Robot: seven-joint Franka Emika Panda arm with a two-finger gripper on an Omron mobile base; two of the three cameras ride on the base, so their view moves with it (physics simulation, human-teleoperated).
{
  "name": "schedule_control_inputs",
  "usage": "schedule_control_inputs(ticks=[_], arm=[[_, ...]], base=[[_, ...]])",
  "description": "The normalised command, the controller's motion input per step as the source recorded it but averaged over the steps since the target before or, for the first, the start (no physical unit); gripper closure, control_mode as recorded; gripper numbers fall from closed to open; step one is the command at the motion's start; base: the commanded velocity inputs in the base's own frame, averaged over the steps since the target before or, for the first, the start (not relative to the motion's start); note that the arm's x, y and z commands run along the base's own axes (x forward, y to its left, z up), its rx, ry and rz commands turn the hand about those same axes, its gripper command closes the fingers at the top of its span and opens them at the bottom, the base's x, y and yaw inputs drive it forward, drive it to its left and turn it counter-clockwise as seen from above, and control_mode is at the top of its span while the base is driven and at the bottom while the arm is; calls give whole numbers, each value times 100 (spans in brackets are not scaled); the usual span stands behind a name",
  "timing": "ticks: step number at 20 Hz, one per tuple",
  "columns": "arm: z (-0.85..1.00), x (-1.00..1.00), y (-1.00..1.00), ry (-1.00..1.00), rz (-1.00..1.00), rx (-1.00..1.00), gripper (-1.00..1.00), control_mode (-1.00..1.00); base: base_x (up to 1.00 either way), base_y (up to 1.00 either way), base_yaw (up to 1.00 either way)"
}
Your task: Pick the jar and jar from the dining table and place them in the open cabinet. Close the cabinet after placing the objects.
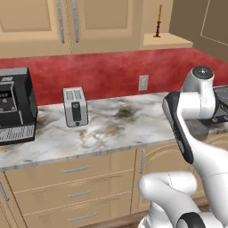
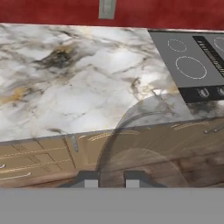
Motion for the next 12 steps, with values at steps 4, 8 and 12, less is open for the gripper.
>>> schedule_control_inputs(ticks=[4,8,12], arm=[[0,0,0,0,0,0,100,100],[0,0,0,0,0,0,100,100],[0,0,0,0,0,0,100,100]], base=[[66,-1,4],[92,-13,12],[11,-9,2]])
